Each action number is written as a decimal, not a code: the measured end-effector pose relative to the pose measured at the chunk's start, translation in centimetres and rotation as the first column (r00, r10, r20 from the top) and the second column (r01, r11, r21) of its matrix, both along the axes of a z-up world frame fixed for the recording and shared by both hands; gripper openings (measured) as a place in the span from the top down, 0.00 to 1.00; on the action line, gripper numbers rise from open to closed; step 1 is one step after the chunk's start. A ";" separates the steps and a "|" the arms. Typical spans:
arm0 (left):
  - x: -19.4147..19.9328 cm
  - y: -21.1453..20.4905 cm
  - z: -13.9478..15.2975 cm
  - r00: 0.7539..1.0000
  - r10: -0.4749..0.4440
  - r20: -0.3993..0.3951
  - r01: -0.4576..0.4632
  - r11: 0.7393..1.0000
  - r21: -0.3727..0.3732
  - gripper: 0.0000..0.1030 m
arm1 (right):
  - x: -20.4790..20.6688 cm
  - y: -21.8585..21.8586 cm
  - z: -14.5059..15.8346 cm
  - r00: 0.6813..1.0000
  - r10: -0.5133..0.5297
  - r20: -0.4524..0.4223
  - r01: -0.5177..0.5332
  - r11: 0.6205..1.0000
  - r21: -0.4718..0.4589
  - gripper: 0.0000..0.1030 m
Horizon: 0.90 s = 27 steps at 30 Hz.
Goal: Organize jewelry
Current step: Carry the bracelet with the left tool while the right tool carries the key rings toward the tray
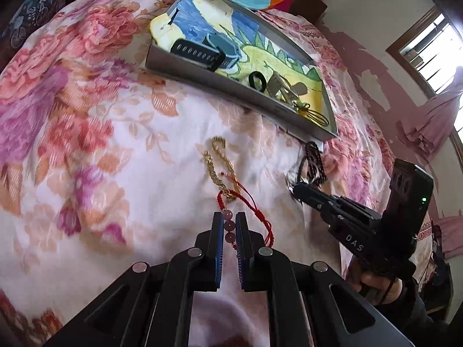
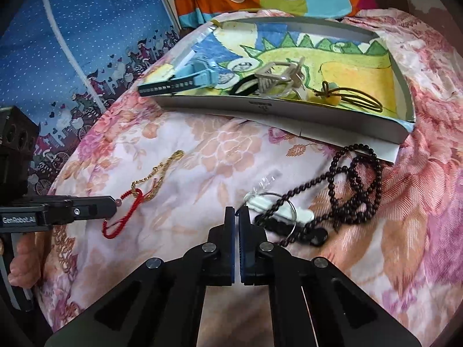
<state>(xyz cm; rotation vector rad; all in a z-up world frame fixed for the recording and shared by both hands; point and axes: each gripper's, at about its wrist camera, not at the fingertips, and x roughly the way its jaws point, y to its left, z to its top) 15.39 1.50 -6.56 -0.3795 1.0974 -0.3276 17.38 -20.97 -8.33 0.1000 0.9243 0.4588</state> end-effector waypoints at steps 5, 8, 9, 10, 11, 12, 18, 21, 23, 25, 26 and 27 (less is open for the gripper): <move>-2.0 0.1 -0.6 0.999 0.008 -0.045 -0.009 1.000 -0.020 0.92 | -1.8 -0.4 1.1 1.000 0.007 0.011 -0.007 1.000 0.013 0.98; -3.3 -0.3 -0.9 0.998 0.003 -0.069 -0.005 1.000 -0.026 0.92 | -2.8 -0.5 1.5 1.000 0.013 0.019 -0.013 1.000 0.004 0.98; -3.7 -0.5 -0.8 0.997 0.001 -0.073 -0.003 1.000 -0.031 0.92 | -3.1 -0.6 1.7 1.000 0.015 0.019 -0.015 1.000 0.007 0.98; -4.3 -0.6 -0.8 0.997 -0.004 -0.077 0.001 0.999 -0.040 0.92 | -3.5 -0.7 1.8 1.000 0.017 0.021 -0.017 1.000 0.010 0.98; -4.6 -0.6 -0.7 0.997 -0.007 -0.080 0.003 0.999 -0.042 0.92 | -3.8 -0.7 1.9 1.000 0.018 0.025 -0.018 1.000 0.011 0.98; -5.0 -0.7 -0.6 0.997 -0.009 -0.081 0.006 0.999 -0.041 0.92 | -4.2 -0.8 2.1 0.999 0.019 0.032 -0.019 1.000 0.011 0.98; -6.6 -0.8 0.8 0.996 -0.019 -0.082 0.016 0.999 -0.034 0.92 | -6.4 -1.3 3.5 0.998 0.024 0.055 -0.026 0.999 0.028 0.98; -7.3 -0.8 2.1 0.998 -0.027 -0.059 0.026 0.999 -0.020 0.92 | -7.4 -1.6 4.1 0.998 0.025 0.066 -0.027 0.999 0.029 0.98; -7.7 -0.7 3.0 0.999 -0.025 -0.043 0.025 1.000 -0.013 0.92 | -7.7 -1.9 4.4 0.997 0.025 0.071 -0.027 0.999 0.033 0.98; -7.9 -0.6 3.7 0.999 -0.021 -0.026 0.021 1.000 -0.003 0.92 | -8.1 -2.0 4.6 0.997 0.023 0.076 -0.026 0.999 0.035 0.98; -7.9 -0.5 4.1 1.000 -0.018 -0.020 0.018 1.000 0.001 0.92 | -8.3 -2.0 4.8 0.996 0.023 0.081 -0.026 0.999 0.038 0.98; -8.0 -0.4 4.5 1.000 -0.014 -0.011 0.014 1.000 0.005 0.92 | -8.4 -2.0 5.0 0.996 0.023 0.085 -0.027 0.999 0.040 0.98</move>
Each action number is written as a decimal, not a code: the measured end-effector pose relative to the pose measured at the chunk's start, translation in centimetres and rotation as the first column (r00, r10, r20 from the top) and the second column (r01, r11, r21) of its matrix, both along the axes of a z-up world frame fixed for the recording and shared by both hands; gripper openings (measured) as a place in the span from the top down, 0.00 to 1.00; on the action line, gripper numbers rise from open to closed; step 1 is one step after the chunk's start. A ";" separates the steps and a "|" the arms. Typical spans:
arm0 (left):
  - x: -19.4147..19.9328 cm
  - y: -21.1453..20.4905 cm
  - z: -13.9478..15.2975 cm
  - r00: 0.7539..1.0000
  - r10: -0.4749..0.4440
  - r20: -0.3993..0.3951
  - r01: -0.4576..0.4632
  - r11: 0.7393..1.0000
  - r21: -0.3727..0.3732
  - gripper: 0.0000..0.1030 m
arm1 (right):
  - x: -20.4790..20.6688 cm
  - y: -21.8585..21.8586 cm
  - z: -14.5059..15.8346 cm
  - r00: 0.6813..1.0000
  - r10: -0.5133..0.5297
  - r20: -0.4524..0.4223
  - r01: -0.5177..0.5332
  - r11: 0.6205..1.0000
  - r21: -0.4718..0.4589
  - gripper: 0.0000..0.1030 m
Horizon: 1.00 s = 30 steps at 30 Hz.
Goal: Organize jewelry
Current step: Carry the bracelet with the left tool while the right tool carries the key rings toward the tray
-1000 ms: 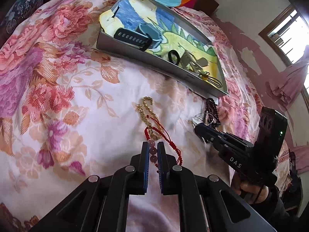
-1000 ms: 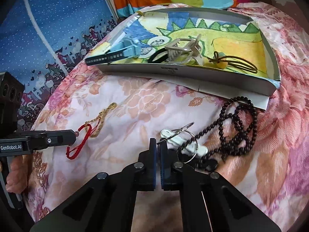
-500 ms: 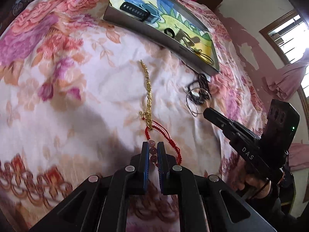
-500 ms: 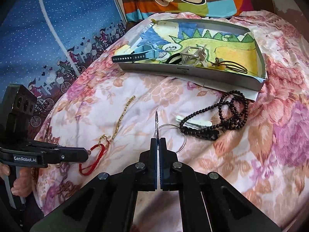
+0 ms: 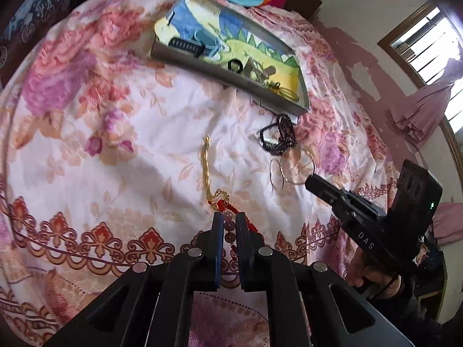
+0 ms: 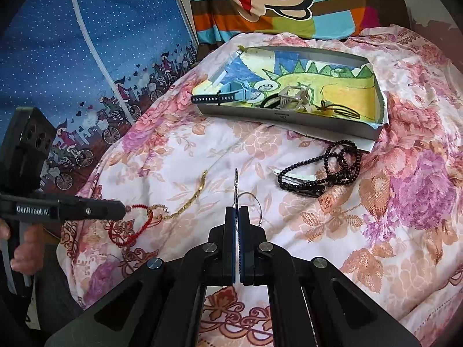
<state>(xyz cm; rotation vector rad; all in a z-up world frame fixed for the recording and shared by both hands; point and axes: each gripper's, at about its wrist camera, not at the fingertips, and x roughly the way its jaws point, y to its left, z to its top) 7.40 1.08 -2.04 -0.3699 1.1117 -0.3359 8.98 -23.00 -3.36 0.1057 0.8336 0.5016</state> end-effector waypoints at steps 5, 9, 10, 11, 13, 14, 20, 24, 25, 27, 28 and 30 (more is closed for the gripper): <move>0.0 0.5 2.2 0.998 0.014 0.061 -0.013 1.000 -0.006 0.92 | -0.6 0.2 0.8 1.000 0.009 0.027 -0.009 1.000 0.003 0.98; 0.5 0.6 3.7 0.995 0.018 0.102 -0.018 1.000 0.000 0.92 | -0.7 0.1 1.1 0.999 0.011 0.038 -0.011 1.000 0.008 0.98; 0.7 0.5 3.9 0.994 0.018 0.111 -0.018 1.000 0.000 0.92 | -0.7 0.1 1.2 0.999 0.010 0.040 -0.010 1.000 0.008 0.98; 1.0 0.5 4.1 0.993 0.019 0.118 -0.019 1.000 0.000 0.92 | -0.7 0.1 1.2 0.999 0.009 0.042 -0.010 1.000 0.008 0.98; 1.7 0.4 4.2 0.992 0.021 0.127 -0.020 1.000 -0.006 0.92 | -0.5 0.1 1.2 0.999 0.008 0.046 -0.008 1.000 0.008 0.98; 2.1 0.1 4.2 0.992 0.020 0.128 -0.019 1.000 -0.008 0.92 | -0.4 0.1 1.3 0.999 0.007 0.048 -0.007 1.000 0.007 0.98; 4.6 -0.6 4.2 0.989 0.015 0.146 -0.014 1.000 -0.008 0.92 | 0.8 0.2 2.0 0.997 0.007 0.081 -0.008 1.000 0.005 0.98; 6.8 -1.5 4.4 0.985 0.013 0.174 -0.014 1.000 0.001 0.92 | 2.3 0.1 2.9 0.993 0.008 0.118 -0.009 1.000 0.003 0.98; 7.5 -1.7 4.5 0.984 0.015 0.180 -0.015 1.000 0.001 0.92 | 2.8 0.1 3.2 0.991 0.008 0.130 -0.008 1.000 0.002 0.98; 8.4 -1.9 4.7 0.981 0.018 0.192 -0.018 1.000 0.000 0.92 | 3.7 0.0 3.7 0.989 0.007 0.146 -0.007 1.000 -0.001 0.98; 9.0 -2.1 4.8 0.980 0.019 0.200 -0.019 1.000 -0.001 0.92 | 4.0 0.0 3.8 0.988 0.005 0.152 -0.005 1.000 0.000 0.98; 9.9 -2.2 5.0 0.977 0.019 0.211 -0.019 1.000 0.001 0.92 | 4.8 -0.3 4.1 0.987 0.001 0.160 -0.002 1.000 0.008 0.98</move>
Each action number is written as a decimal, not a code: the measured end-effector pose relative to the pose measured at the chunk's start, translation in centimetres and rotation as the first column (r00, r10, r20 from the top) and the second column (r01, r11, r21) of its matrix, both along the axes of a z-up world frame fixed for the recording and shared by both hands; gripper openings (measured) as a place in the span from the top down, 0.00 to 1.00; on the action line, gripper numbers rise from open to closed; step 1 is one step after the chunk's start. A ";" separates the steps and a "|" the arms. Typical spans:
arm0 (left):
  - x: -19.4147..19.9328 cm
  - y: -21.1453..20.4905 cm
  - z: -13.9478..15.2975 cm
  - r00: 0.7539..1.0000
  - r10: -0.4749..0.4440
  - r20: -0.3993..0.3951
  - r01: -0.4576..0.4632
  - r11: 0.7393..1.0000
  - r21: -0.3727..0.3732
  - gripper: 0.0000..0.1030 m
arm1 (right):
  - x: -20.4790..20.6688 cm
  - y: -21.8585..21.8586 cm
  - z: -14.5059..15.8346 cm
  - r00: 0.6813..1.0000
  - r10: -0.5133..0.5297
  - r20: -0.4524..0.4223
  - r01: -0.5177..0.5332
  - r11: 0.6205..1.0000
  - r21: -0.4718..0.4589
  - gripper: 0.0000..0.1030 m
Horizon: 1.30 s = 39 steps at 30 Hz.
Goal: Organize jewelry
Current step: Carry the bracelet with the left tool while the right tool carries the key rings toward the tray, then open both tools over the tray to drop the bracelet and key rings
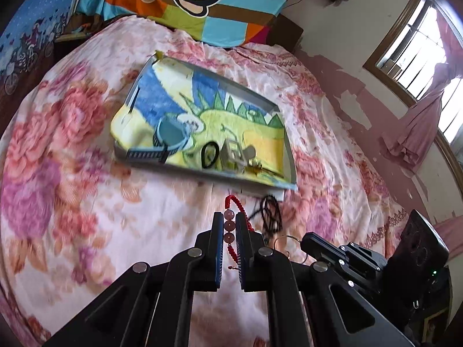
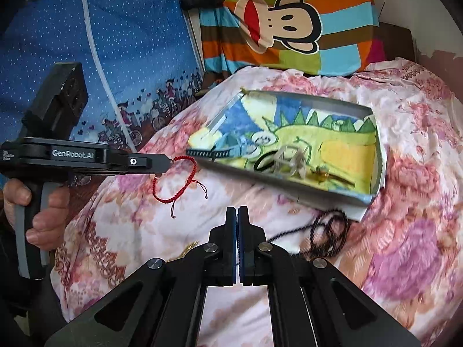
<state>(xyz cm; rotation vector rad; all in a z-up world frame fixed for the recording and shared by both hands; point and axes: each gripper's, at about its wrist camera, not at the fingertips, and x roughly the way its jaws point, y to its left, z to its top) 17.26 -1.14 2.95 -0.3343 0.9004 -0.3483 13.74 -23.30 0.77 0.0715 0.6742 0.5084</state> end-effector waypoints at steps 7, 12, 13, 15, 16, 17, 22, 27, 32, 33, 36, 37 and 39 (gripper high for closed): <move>3.8 -0.7 1.4 0.997 0.015 0.071 -0.016 1.000 0.009 0.92 | 3.3 -0.5 2.1 0.997 -0.023 0.071 0.023 1.000 -0.004 0.99; 6.8 -1.7 1.4 0.993 0.029 0.114 -0.033 0.999 0.028 0.92 | 6.5 -1.2 4.1 0.989 -0.060 0.133 0.062 0.998 -0.011 0.99; 7.5 -2.0 1.2 0.992 0.037 0.123 -0.042 0.998 0.036 0.92 | 7.4 -1.5 4.3 0.987 -0.071 0.141 0.074 0.997 -0.012 0.99; 8.6 -2.4 0.8 0.989 0.046 0.138 -0.052 0.998 0.045 0.92 | 8.9 -1.8 4.4 0.986 -0.090 0.143 0.093 0.996 -0.010 0.99; 9.2 -2.6 0.6 0.988 0.051 0.146 -0.058 0.997 0.048 0.92 | 9.7 -2.0 4.2 0.985 -0.099 0.138 0.101 0.995 -0.006 0.99; 9.9 -2.8 0.2 0.986 0.054 0.156 -0.063 0.996 0.057 0.92 | 10.6 -2.2 3.9 0.985 -0.111 0.129 0.112 0.994 -0.001 0.99; 12.6 -3.7 -1.7 0.987 0.062 0.151 -0.072 0.995 0.064 0.92 | 14.4 -3.3 1.0 0.986 -0.161 0.050 0.160 0.987 0.021 0.99; 14.2 -4.6 -3.4 0.989 0.060 0.137 -0.071 0.994 0.080 0.92 | 15.9 -3.7 -2.2 0.983 -0.184 -0.005 0.184 0.983 0.014 0.99; 14.8 -5.2 -4.7 0.991 0.054 0.118 -0.066 0.993 0.096 0.92 | 16.2 -4.2 -4.2 0.980 -0.197 -0.038 0.198 0.980 0.003 0.99; 14.8 -5.3 -4.9 0.992 0.051 0.116 -0.063 0.993 0.100 0.92 | 16.2 -4.2 -4.5 0.979 -0.199 -0.042 0.199 0.980 -0.001 0.99; 14.8 -5.7 -5.6 0.994 0.043 0.101 -0.056 0.990 0.128 0.92 | 16.0 -4.5 -5.0 0.977 -0.206 -0.051 0.206 0.979 -0.005 0.98; 14.9 -5.8 -5.7 0.994 0.042 0.097 -0.054 0.990 0.131 0.92 | 15.9 -4.6 -5.1 0.977 -0.208 -0.054 0.208 0.978 -0.005 0.98; 14.8 -5.9 -5.9 0.995 0.043 0.090 -0.055 0.990 0.133 0.92 | 15.8 -4.8 -5.3 0.976 -0.212 -0.058 0.212 0.977 -0.011 0.98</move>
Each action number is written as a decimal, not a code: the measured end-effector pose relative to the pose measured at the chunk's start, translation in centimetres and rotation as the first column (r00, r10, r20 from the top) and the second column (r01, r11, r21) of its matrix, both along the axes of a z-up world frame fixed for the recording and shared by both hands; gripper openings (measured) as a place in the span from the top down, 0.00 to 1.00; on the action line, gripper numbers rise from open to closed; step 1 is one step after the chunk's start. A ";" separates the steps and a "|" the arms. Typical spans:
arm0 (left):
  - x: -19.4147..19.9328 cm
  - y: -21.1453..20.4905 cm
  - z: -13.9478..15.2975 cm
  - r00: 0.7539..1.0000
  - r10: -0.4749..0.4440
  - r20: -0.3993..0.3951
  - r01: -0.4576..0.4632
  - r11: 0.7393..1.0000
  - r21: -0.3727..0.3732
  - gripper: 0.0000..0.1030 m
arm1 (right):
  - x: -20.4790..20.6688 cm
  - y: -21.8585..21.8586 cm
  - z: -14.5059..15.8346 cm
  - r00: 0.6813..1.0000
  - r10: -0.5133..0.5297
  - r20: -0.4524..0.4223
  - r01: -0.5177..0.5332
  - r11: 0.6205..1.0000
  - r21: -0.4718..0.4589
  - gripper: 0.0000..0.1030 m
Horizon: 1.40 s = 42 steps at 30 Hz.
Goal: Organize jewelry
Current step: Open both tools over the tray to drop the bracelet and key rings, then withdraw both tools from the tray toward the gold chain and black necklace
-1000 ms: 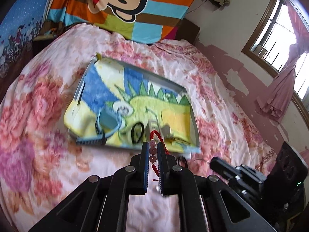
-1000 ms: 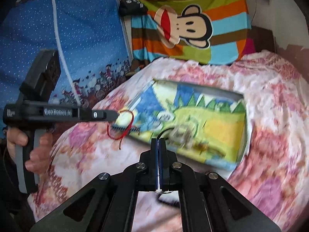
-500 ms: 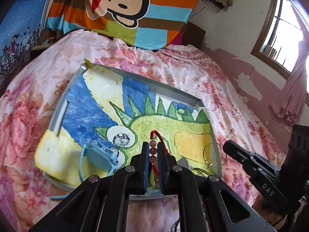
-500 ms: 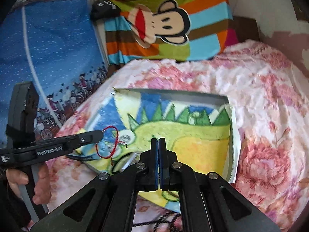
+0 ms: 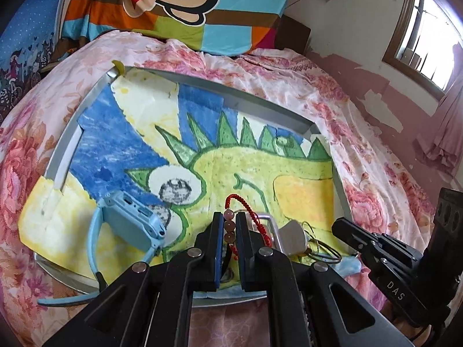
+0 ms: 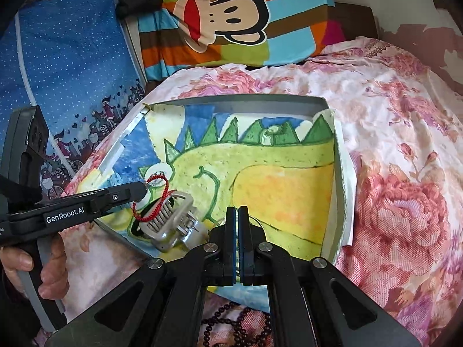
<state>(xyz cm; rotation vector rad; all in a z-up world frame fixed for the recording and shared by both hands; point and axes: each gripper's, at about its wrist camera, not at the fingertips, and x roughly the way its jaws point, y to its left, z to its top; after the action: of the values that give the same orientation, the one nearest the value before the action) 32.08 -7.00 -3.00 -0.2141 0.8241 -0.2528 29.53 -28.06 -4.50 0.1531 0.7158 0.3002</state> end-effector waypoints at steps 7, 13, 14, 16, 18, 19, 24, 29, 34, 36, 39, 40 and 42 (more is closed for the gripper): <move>-0.4 -0.1 0.0 1.000 0.000 -0.024 0.001 1.000 0.023 0.85 | -0.9 -0.7 -0.1 1.000 -0.026 -0.009 0.025 0.999 -0.031 0.93; -2.6 0.2 1.3 1.000 0.015 0.027 -0.015 1.000 0.000 0.44 | -2.9 -1.6 0.9 0.999 -0.045 0.021 0.046 0.999 -0.028 0.65; -3.0 0.3 1.6 0.999 0.024 0.043 -0.023 1.000 -0.009 0.36 | -3.3 -1.7 1.2 0.998 -0.049 0.027 0.050 0.998 -0.030 0.65; -4.4 0.7 2.5 0.996 0.035 0.081 -0.032 0.999 -0.030 0.31 | -4.2 -1.9 1.9 0.997 -0.057 0.044 0.059 0.998 -0.035 0.63; -5.7 0.9 3.2 0.994 0.045 0.101 -0.042 0.999 -0.029 0.24 | -5.4 -2.0 2.7 0.995 -0.067 0.069 0.070 0.997 -0.039 0.56; -6.1 1.0 3.4 0.993 0.050 0.109 -0.047 0.999 -0.027 0.21 | -5.8 -2.1 3.1 0.994 -0.070 0.079 0.073 0.997 -0.039 0.50; -9.7 1.7 5.2 0.980 0.088 0.181 -0.085 0.996 -0.023 0.02 | -8.9 -2.2 5.5 0.987 -0.075 0.143 0.083 0.995 -0.046 0.32; -13.0 2.5 6.3 0.969 0.127 0.213 -0.131 0.991 0.000 0.00 | -12.2 -2.1 7.4 0.975 -0.081 0.205 0.092 0.995 -0.045 0.14; -16.1 3.7 6.9 0.959 0.154 0.237 -0.162 0.987 0.016 0.00 | -16.0 -1.7 8.8 0.957 -0.077 0.279 0.097 0.994 -0.058 0.03; -17.6 4.2 7.2 0.953 0.167 0.252 -0.178 0.984 0.022 0.00 | -17.3 -1.6 9.2 0.954 -0.081 0.289 0.102 0.993 -0.056 0.03; -19.5 4.7 7.5 0.949 0.179 0.260 -0.195 0.980 0.037 0.00 | -18.9 -1.6 9.6 0.954 -0.085 0.287 0.104 0.993 -0.050 0.02; -20.0 4.8 7.6 0.948 0.182 0.262 -0.199 0.979 0.041 0.00 | -19.5 -1.6 9.7 0.954 -0.087 0.286 0.105 0.993 -0.048 0.02; -21.5 5.1 7.8 0.944 0.190 0.269 -0.210 0.977 0.046 0.00 | -20.5 -1.7 9.7 0.956 -0.088 0.280 0.102 0.994 -0.039 0.02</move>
<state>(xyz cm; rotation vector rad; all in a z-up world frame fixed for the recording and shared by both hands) 10.56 -1.85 4.84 -0.1883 0.5417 -0.0561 9.03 -29.72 5.21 0.0920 0.4353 0.2050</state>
